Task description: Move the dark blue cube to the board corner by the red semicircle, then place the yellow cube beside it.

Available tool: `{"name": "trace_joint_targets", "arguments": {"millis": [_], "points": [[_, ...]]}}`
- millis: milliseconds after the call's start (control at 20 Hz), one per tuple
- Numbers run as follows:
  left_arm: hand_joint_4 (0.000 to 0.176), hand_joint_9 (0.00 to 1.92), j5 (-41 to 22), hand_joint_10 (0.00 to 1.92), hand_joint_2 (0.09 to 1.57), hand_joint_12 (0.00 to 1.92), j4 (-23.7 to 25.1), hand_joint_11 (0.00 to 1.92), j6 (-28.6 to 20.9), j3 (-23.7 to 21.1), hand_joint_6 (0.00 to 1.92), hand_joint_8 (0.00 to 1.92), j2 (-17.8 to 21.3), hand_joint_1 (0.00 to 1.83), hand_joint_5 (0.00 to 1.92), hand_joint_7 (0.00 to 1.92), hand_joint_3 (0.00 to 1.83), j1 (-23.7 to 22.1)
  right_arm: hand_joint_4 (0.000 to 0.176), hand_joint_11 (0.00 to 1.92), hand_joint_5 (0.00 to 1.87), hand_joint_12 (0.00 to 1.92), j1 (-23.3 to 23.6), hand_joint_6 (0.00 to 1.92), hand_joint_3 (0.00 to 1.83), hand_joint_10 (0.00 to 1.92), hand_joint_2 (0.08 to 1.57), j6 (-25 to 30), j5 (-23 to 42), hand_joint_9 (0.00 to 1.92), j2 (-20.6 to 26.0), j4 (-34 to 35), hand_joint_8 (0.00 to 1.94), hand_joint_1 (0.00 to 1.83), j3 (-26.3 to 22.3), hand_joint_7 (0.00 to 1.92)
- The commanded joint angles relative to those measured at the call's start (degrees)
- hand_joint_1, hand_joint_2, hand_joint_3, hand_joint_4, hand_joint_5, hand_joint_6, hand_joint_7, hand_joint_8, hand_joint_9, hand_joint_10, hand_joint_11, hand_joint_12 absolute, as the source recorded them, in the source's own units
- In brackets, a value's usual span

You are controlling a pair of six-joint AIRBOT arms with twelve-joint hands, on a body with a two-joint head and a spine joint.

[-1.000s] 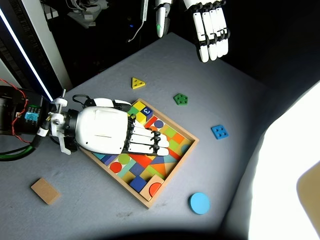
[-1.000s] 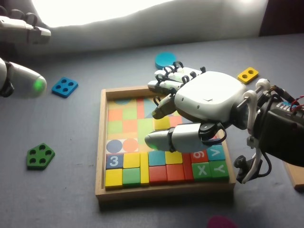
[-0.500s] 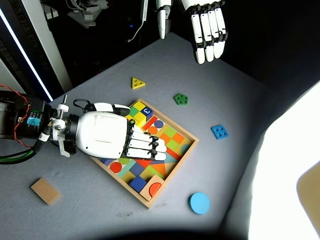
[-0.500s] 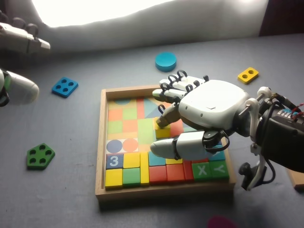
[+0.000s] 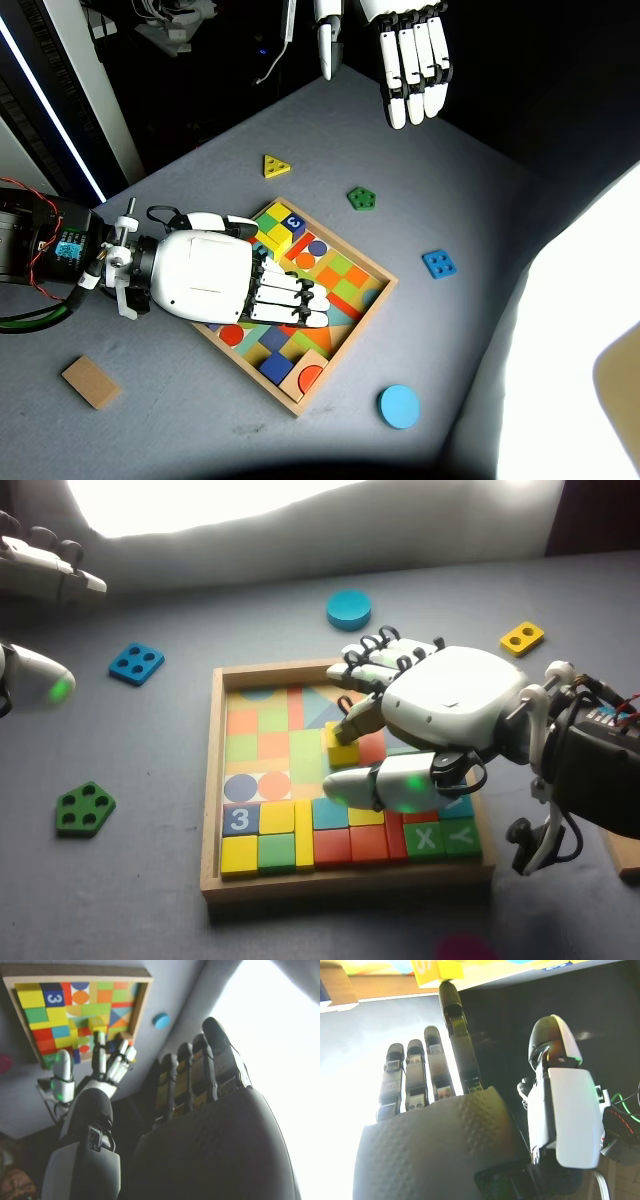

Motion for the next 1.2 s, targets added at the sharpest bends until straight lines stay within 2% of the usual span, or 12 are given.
{"name": "trace_joint_targets", "arguments": {"millis": [0,100,300,550,750,950,1050,1150], "points": [[0.0,0.05,-4.73,0.0,1.34,0.44,1.46,0.0,0.32,-0.01,0.0,0.0,-0.12,0.28,0.12,0.1,0.0,-0.48,0.0,0.0,0.73,0.0,-0.1,0.01,0.0,0.0,1.15,0.32,4.82,0.0,0.41,-0.98,0.01,0.0,0.2,0.13],[0.0,0.05,-4.31,0.01,1.33,0.41,1.46,0.0,0.32,-0.07,0.01,0.01,-0.12,0.31,0.13,0.11,0.0,-0.58,0.0,0.0,0.73,0.0,-0.41,0.01,0.0,0.0,1.15,0.34,4.7,0.0,0.73,-1.16,0.01,0.0,0.46,0.13],[0.0,0.05,-3.58,0.0,1.33,0.39,1.51,0.0,0.8,0.08,0.0,0.0,-0.16,0.25,0.11,0.1,0.0,-0.92,0.0,0.0,0.72,0.0,-0.42,0.01,0.0,0.0,1.16,0.39,4.71,0.0,2.06,-1.19,0.0,0.0,0.78,0.13],[0.0,0.04,-3.61,0.0,1.33,0.44,1.46,0.0,0.88,0.43,0.0,0.0,-0.13,0.27,0.12,0.08,0.0,-0.39,0.0,0.0,0.73,0.0,-0.43,0.01,0.0,0.0,1.15,1.62,4.55,0.0,2.94,-1.19,0.01,0.0,2.61,0.14],[0.0,0.06,-3.3,0.0,1.32,0.48,1.59,0.0,0.41,0.11,0.0,0.0,-0.33,0.23,0.12,0.1,0.0,-2.04,0.0,0.0,0.72,0.0,-0.47,0.0,0.0,0.0,1.15,1.84,4.54,0.0,3.18,-1.19,0.0,0.0,3.63,0.13],[0.0,0.07,-3.34,0.0,1.32,0.52,4.68,0.0,0.42,0.42,0.0,0.0,-0.33,0.24,0.12,0.11,0.0,-2.62,0.0,0.0,0.72,0.0,-0.53,0.01,0.0,0.0,1.15,1.95,4.53,0.0,3.17,-1.19,0.0,0.0,4.66,0.13],[0.0,0.06,-2.99,0.0,1.33,0.43,4.68,0.0,-0.16,0.82,0.0,0.0,-0.45,0.2,0.1,0.1,0.0,-3.38,0.0,0.0,0.72,0.0,-0.53,0.0,0.0,0.0,1.15,1.96,4.55,0.0,3.08,-1.19,0.0,0.0,5.04,0.12],[0.0,0.06,-0.53,0.0,1.33,0.45,4.76,0.0,-1.83,0.83,0.0,0.0,-0.51,0.18,0.11,0.1,0.0,-4.85,0.0,0.0,0.71,0.0,-0.51,0.0,0.0,0.0,1.16,2.28,4.58,0.0,3.09,-1.19,0.0,0.0,5.27,0.12]]}}
